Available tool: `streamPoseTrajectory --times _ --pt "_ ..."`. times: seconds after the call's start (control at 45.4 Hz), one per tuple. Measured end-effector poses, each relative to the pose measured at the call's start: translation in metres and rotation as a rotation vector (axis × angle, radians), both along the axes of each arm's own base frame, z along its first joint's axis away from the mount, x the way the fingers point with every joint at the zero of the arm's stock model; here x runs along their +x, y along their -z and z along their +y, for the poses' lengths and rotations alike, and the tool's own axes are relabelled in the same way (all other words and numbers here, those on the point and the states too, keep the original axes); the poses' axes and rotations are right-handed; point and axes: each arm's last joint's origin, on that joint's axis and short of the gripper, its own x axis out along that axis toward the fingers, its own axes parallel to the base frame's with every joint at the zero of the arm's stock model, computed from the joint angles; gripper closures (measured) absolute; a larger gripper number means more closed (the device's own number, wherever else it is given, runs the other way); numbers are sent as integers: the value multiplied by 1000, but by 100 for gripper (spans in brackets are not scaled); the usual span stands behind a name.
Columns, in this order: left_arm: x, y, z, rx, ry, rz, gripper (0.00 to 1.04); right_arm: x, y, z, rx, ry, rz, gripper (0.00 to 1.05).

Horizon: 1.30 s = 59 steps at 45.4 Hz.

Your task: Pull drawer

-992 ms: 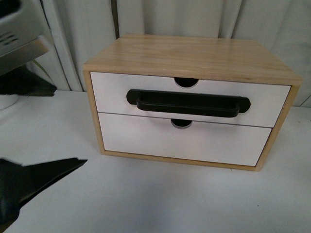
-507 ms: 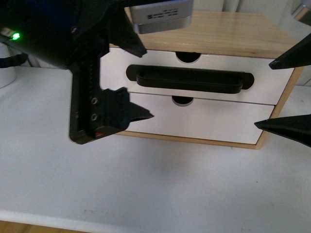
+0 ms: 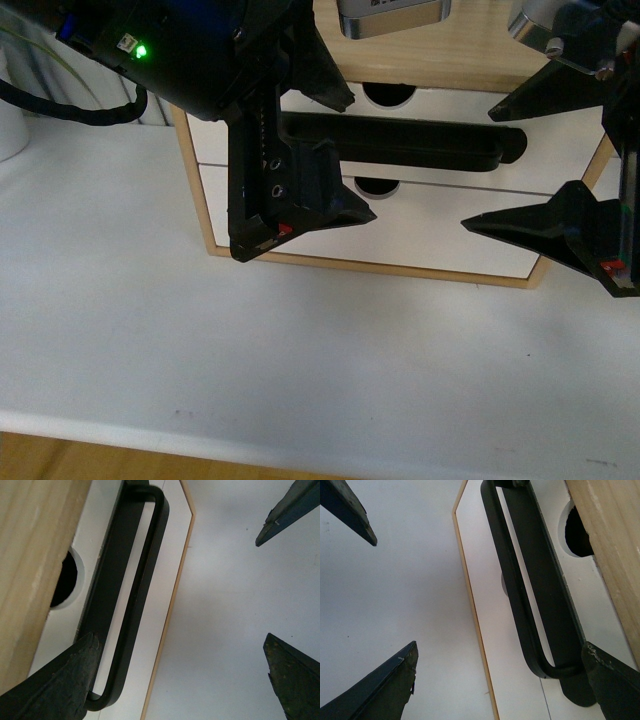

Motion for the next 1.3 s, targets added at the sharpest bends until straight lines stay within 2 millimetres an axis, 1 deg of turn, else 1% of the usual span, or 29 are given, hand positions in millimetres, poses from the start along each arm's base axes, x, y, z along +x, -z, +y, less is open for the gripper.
streamPoseTrajectory --times 0.242,0.595,0.904,1.3 --pt "8 15 2 15 -17 29 6 7 8 7 17 -17 15 9" --pt "16 27 4 51 -32 21 6 11 17 13 18 -24 24 9" --pt "18 28 5 78 -17 38 6 18 23 20 -2 -28 42 9" --pt "13 27 4 115 17 80 6 13 25 21 -60 -97 95 9"
